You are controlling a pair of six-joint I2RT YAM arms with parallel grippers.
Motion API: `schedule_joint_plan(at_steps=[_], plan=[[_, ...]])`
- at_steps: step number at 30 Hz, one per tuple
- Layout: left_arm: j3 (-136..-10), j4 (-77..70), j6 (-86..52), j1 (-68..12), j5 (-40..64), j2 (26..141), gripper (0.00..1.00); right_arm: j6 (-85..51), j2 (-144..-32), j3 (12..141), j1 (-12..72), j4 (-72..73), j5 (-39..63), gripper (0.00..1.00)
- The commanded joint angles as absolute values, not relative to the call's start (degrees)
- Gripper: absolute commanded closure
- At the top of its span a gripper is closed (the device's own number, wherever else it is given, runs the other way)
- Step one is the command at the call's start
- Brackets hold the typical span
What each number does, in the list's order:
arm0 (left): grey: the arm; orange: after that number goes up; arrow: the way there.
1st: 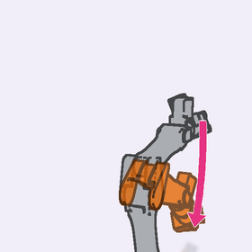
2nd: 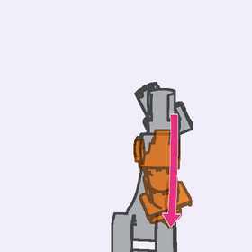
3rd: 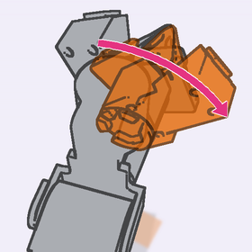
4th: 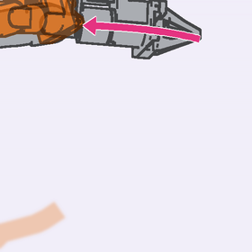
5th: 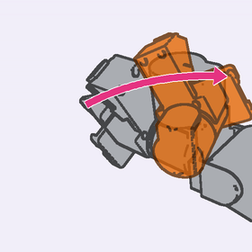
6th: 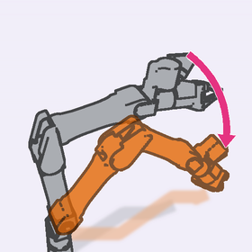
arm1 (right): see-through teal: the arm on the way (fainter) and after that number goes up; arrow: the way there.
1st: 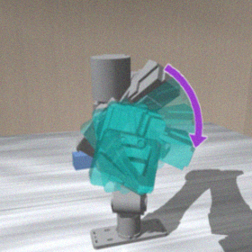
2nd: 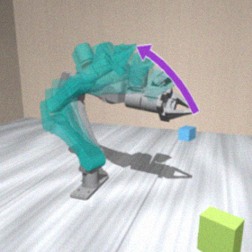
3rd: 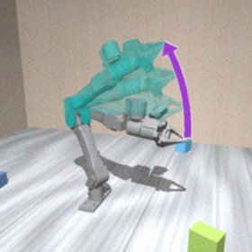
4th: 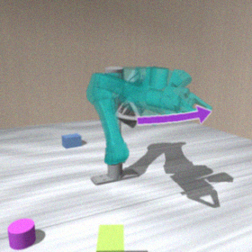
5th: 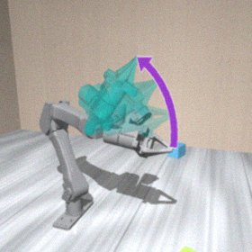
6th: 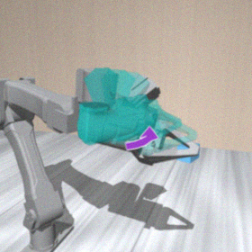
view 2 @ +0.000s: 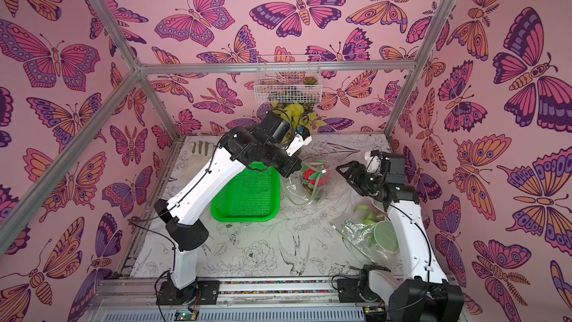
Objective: Open the zip-top bag and take out the dragon fruit
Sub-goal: Pick up the dragon fruit from the zipper food storage bag.
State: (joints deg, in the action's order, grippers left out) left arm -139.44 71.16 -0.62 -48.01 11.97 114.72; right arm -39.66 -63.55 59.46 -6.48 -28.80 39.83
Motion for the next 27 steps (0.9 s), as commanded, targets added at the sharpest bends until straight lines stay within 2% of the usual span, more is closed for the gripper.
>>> schedule_joint_plan(at_steps=[1, 5, 12, 15, 22, 25, 26, 27], plan=[[-139.6, 69.3, -2.5, -47.5, 11.4, 112.4, 1.0, -40.3, -60.5, 67.9, -5.5, -31.4, 41.4, 0.19], [-140.9, 69.5, -5.1, -47.4, 7.8, 113.0, 1.0, -39.5, -59.9, 73.3, -2.4, -37.8, 40.3, 0.19], [-143.0, 70.3, -7.3, -47.2, 5.3, 114.3, 1.0, -40.1, -60.2, 75.9, 8.9, -45.1, 32.4, 0.18], [-143.0, 70.3, -7.3, -47.2, 5.5, 114.5, 1.0, -42.8, -61.5, 75.0, 11.8, -44.0, 30.6, 0.18], [-143.1, 70.1, -6.0, -48.0, 7.5, 114.9, 1.0, -47.2, -65.5, 74.9, 12.2, -38.3, 29.7, 0.21], [-143.3, 70.1, -5.8, -48.3, 8.0, 115.2, 1.0, -47.8, -68.0, 75.8, 12.3, -37.0, 28.5, 0.28], [-143.4, 70.1, -5.7, -48.4, 8.3, 115.3, 1.0, -48.0, -68.9, 75.7, 12.3, -36.4, 28.3, 0.36], [-143.5, 70.1, -5.6, -48.4, 8.3, 115.3, 1.0, -48.2, -69.4, 75.5, 12.3, -35.5, 28.3, 0.51]])
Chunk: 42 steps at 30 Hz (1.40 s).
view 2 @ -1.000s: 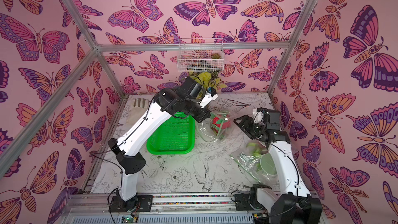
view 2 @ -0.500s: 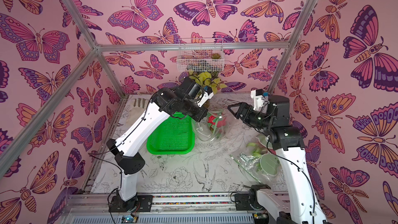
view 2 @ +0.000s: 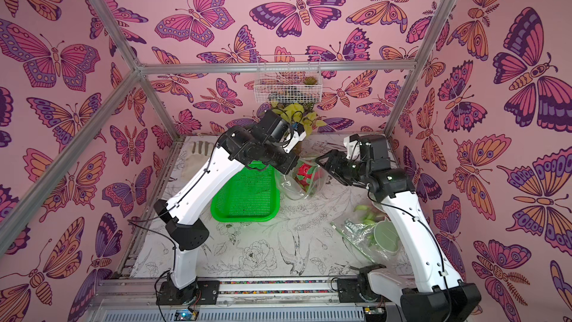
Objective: Open the zip-top bag and take out the dragon fruit
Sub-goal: Pick up the dragon fruit from the zipper food storage bag.
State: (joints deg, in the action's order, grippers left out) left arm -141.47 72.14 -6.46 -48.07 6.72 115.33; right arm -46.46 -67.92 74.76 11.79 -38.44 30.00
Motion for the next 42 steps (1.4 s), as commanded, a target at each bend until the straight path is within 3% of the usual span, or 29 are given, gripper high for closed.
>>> schedule_joint_plan(at_steps=[1, 4, 5, 29, 42], plan=[[-143.4, 70.1, -5.6, -48.5, 8.3, 115.3, 1.0, -48.5, -70.0, 75.1, 12.2, -34.5, 28.3, 0.63], [-143.4, 70.1, -5.2, -48.5, 9.9, 114.8, 1.0, -48.3, -72.1, 74.9, 12.3, -33.4, 27.7, 0.94], [-143.3, 70.1, -5.2, -48.5, 10.2, 114.4, 1.0, -48.0, -72.7, 75.1, 12.2, -33.8, 26.8, 0.98], [-141.0, 65.5, -6.6, -48.9, 28.8, 101.2, 1.0, -45.4, -80.7, 78.6, 9.8, -33.9, 22.1, 1.0], [-140.0, 64.6, -5.9, -48.2, 11.8, 94.1, 1.0, -44.8, -81.9, 76.9, 8.7, -32.8, 22.7, 1.0]])
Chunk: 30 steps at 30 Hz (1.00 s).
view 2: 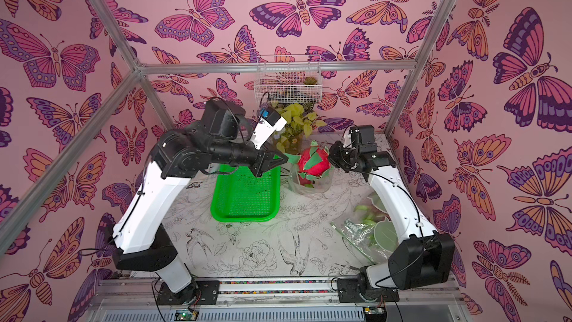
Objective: Open the zip-top bag and take out the dragon fruit
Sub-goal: Pick up the dragon fruit from the zipper food storage bag, then place the dragon fruit in the basket.
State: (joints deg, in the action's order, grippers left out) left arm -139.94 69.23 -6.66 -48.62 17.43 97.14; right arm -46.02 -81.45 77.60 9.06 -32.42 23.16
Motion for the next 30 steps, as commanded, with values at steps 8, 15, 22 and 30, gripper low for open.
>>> schedule_joint_plan(at_steps=[8, 15, 22, 30], plan=[[-128.5, 64.9, -9.1, -42.5, -7.4, 88.0, 1.0, -44.6, -79.1, 76.6, 8.1, -33.3, 22.5, 1.0], [-110.6, 58.7, -12.2, -32.3, -5.2, 85.1, 1.0, -44.6, -76.5, 76.2, 8.1, -34.1, 22.9, 1.0], [-95.7, 45.6, -14.0, -24.8, 1.3, 87.2, 1.0, -44.5, -74.7, 75.8, 8.1, -34.8, 23.2, 1.0], [-92.6, 38.7, -15.1, -22.6, -2.0, 94.9, 1.0, -44.3, -73.7, 75.5, 8.1, -35.7, 23.4, 1.0]])
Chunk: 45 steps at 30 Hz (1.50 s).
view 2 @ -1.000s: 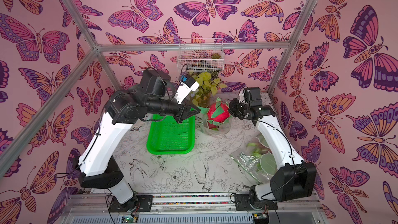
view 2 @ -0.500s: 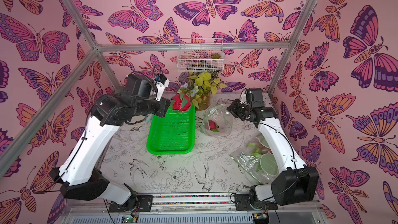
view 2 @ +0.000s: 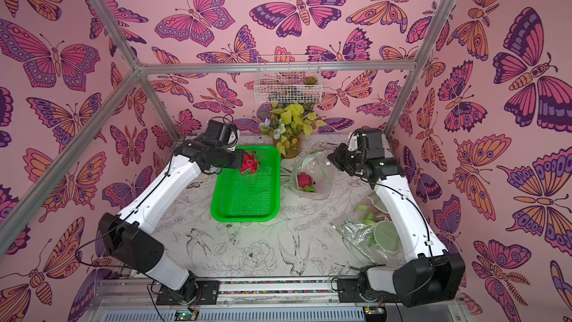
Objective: Open the zip-top bag and take out the dragon fruit
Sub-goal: Place the dragon fruit in the basket.
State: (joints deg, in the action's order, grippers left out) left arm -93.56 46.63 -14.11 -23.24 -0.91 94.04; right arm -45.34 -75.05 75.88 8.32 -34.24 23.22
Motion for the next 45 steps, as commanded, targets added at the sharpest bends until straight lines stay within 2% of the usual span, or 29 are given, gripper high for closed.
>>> schedule_joint_plan(at_steps=[1, 7, 18, 23, 28, 32, 34, 40, 45], plan=[[-91.9, 37.7, -15.4, -22.4, -1.9, 95.5, 1.0, -44.5, -73.7, 75.6, 8.1, -35.9, 23.8, 1.0], [-87.2, 35.9, -17.8, -22.2, -2.5, 96.5, 1.0, -43.8, -73.4, 74.9, 8.1, -35.4, 24.5, 1.0], [-90.1, 35.1, -23.4, -22.2, 2.9, 103.6, 0.99, -45.4, -74.6, 74.0, 9.0, -32.8, 25.6, 1.0], [-89.4, 32.9, -24.4, -22.3, 6.1, 104.2, 0.79, -45.4, -74.5, 73.5, 9.4, -32.4, 25.2, 1.0], [-89.2, 32.1, -25.3, -22.3, 9.1, 103.5, 0.66, -45.4, -74.2, 72.7, 9.4, -31.9, 24.8, 1.0], [-88.6, 32.1, -25.5, -22.6, 9.2, 100.1, 0.47, -45.5, -74.1, 72.6, 9.5, -31.7, 24.6, 1.0], [-88.9, 32.8, -25.1, -23.0, 8.9, 97.7, 0.42, -45.4, -74.3, 72.8, 9.5, -31.7, 24.6, 1.0], [-95.8, 37.4, -18.5, -29.0, 7.2, 91.7, 0.43, -45.7, -74.4, 73.9, 9.9, -31.7, 24.9, 1.0], [-104.2, 41.3, -10.8, -39.0, 5.3, 91.1, 0.5, -46.1, -74.3, 73.7, 10.0, -31.2, 24.7, 1.0]])
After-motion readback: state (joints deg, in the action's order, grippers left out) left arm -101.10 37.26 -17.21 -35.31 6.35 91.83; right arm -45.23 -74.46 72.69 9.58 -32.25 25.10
